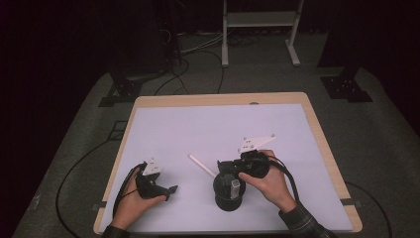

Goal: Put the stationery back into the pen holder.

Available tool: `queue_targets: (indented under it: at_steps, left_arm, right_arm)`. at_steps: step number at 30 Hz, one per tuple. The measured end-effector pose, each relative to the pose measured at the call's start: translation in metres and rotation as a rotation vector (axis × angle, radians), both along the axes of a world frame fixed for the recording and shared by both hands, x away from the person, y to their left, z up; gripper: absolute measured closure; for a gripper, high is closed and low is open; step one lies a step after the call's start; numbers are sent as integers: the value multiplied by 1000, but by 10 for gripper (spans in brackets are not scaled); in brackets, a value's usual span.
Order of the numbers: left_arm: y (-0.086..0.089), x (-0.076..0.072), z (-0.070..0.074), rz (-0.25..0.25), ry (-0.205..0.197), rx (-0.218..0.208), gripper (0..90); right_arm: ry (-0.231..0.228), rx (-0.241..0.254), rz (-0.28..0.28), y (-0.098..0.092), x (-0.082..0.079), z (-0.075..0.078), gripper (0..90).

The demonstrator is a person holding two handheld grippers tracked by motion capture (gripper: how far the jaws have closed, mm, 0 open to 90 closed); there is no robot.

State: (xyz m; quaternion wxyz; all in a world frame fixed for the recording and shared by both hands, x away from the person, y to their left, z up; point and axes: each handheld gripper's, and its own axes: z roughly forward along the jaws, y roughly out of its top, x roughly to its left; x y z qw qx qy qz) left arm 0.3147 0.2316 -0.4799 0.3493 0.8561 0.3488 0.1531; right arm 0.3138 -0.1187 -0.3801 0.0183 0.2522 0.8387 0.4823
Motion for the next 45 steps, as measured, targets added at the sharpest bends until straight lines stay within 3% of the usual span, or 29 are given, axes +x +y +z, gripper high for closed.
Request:
queue_targets:
  at_steps: [9, 23, 33, 45]
  left_arm:
    - [0, 0, 0, 0, -1, 0, 0]
    - [0, 0, 0, 1, -2, -1, 0]
    - [0, 0, 0, 3, -3, -4, 0]
    - [-1, -1, 1, 6, -4, 2, 3]
  right_arm:
    - [-12, -10, -7, -2, -2, -1, 739]
    - [-22, 6, -52, -24, -5, 5, 726]
    - [-21, 1, -125, -48, -1, 0, 688]
    - [-45, -52, -241, -80, 3, -14, 538]
